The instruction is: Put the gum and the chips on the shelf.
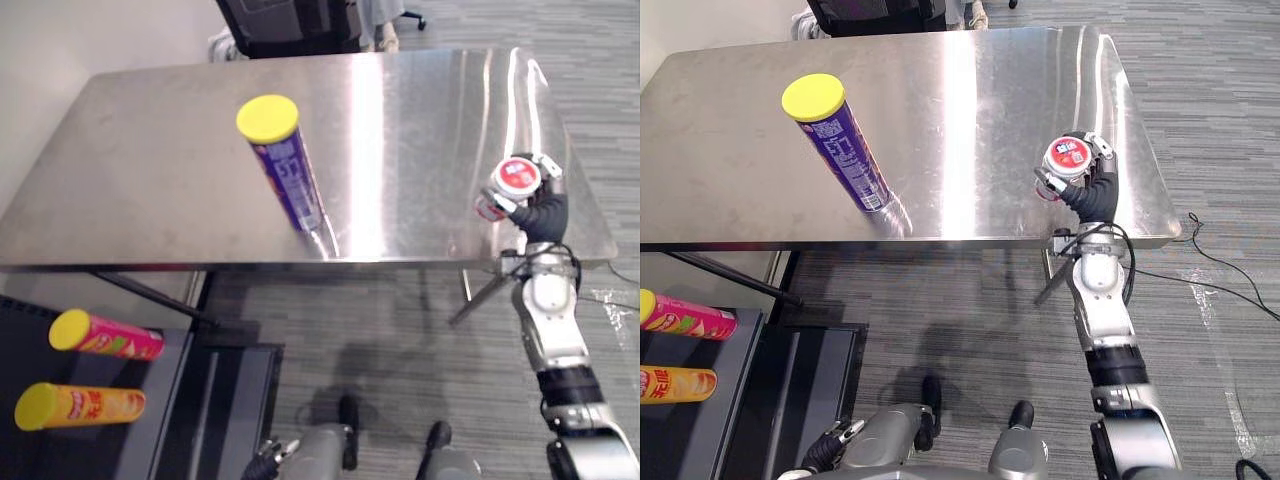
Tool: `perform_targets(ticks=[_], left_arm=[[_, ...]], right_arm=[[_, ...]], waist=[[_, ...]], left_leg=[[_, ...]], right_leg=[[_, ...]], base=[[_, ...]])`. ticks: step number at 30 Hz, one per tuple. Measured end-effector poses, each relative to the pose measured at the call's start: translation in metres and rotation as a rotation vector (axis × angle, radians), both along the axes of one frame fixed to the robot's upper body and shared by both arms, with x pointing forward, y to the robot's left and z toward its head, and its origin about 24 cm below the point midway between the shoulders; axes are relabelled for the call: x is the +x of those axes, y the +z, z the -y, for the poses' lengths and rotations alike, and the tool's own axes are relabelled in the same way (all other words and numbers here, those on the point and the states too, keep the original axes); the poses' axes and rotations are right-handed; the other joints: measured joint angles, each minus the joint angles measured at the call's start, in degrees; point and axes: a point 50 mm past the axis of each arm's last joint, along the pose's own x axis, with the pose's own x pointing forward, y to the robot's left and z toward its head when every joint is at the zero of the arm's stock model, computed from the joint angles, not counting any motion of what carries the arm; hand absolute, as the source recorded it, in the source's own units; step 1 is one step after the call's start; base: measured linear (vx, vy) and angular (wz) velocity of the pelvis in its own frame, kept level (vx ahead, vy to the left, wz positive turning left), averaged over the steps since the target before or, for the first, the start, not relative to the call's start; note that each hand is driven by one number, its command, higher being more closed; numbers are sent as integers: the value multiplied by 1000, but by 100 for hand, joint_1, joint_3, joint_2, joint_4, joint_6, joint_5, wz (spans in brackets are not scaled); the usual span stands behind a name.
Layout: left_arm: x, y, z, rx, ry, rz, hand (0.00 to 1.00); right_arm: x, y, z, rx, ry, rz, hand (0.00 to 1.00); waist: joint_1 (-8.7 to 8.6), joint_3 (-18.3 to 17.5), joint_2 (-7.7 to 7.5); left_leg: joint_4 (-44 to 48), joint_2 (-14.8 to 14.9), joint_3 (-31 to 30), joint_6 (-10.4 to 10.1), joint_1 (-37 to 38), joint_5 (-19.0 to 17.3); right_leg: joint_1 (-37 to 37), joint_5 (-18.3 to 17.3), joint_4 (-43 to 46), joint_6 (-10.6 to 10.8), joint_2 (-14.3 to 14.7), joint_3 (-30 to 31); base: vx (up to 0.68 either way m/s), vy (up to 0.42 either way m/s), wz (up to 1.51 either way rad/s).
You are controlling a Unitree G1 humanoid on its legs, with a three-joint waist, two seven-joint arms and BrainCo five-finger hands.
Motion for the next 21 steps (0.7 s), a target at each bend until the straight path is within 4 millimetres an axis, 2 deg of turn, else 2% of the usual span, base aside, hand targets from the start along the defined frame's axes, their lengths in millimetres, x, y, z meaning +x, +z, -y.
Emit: perform_targets(ticks=[2,3,5,6,9,12,15,21], left_arm=[[-1,0,0,-1,0,-2,0],[-4,0,-2,1,7,-7,0],[-7,-1,-4,5,17,-15,0],[-13,-1,-6,10,28,-30,0],[-21,-2,-9,18,35,-54,0],[-27,-4,-12,26,56,-77,0],[-36,-5,-14,28,76,-99,0],[-41,-7,-15,25,89,-134,0]], right_arm=[[-11,-3,-2,-23,33,1,100],[-22,-10,-2,-38,54,-17,100],[-31,-21,0,-43,60,-55,100],[-38,-32,3,-42,55,-98,100],[-48,-47,11,-14,48,-160,100],[-57,-50,20,17,19,-163,100],[-63,-49,23,38,23,-156,100],[-69,-57,27,86,2,-184,100]], waist=[[-20,-15,-30],[-55,-48,-77],[-65,-111,-142],[-96,-252,-207],[-136,-481,-288],[-141,-656,-325],[-243,-832,-360],[-235,-1032,-377]], left_leg=[[-37,-10,0,5,26,4],[-80,-22,11,2,54,16],[-168,-37,34,-1,101,39],[-231,-45,54,-2,102,53],[-320,-50,87,-5,141,70],[-502,-52,178,-7,266,134],[-739,-58,194,-27,366,229],[-1139,-56,295,-38,622,395]], right_leg=[[3,-2,0,-2,-3,15],[2,-4,-3,-1,-9,46],[-2,-12,-6,9,-18,82],[-38,-12,-17,10,-22,105],[-40,-12,-58,10,-16,136],[-38,-10,-92,10,-8,229],[-48,-10,-120,10,9,249],[-21,-10,-152,8,44,331]], base=[[0,0,0],[16,0,-5],[31,-1,-7],[40,-4,-6],[54,-10,-7],[27,-11,-15],[26,-18,-5],[18,-7,-8]])
